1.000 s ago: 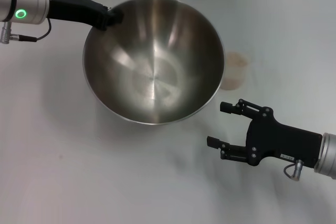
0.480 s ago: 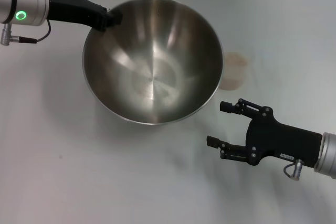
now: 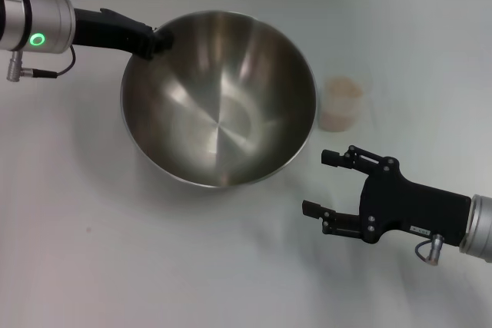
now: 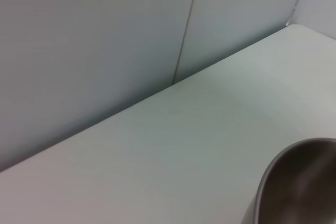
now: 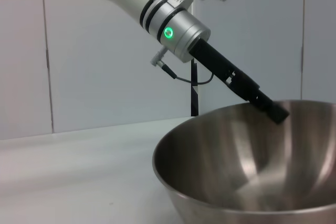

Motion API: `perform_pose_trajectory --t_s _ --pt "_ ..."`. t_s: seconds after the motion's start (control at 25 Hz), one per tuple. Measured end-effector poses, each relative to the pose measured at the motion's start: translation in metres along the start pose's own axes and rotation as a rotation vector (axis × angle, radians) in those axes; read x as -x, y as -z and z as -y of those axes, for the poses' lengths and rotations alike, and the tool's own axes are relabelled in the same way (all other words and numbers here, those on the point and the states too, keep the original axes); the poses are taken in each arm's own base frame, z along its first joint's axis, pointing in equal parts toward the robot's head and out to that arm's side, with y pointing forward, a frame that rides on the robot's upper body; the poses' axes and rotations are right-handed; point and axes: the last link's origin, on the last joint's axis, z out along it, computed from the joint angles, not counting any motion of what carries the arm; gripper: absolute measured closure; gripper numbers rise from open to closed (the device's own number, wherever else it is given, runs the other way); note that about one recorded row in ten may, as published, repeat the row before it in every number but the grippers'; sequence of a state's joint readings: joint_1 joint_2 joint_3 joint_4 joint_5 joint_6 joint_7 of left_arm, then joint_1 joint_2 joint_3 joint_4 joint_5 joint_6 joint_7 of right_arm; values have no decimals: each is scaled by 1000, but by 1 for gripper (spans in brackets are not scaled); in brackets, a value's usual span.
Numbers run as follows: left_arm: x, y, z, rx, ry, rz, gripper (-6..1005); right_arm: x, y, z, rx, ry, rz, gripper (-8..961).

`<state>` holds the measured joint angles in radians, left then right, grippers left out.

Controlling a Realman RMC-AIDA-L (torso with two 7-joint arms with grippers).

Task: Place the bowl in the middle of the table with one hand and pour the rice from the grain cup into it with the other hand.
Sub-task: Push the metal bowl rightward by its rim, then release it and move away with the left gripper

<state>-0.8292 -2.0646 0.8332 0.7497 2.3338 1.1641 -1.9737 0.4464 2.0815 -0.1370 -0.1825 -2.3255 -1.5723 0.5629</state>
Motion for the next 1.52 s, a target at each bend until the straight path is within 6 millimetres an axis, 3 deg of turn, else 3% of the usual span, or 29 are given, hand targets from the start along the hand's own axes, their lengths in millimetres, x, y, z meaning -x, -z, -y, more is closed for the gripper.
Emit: perform_pose_trajectory --t_s 1.12,1.36,1.52 --pt "9 -10 2 -29 39 16 964 0 0 -1 3 0 -3 135" --pt "10 -9 4 -41 46 10 789 0 -1 -1 4 -2 -1 134" --pt "9 -9 4 -40 49 7 610 -1 0 -1 4 -2 -2 134"
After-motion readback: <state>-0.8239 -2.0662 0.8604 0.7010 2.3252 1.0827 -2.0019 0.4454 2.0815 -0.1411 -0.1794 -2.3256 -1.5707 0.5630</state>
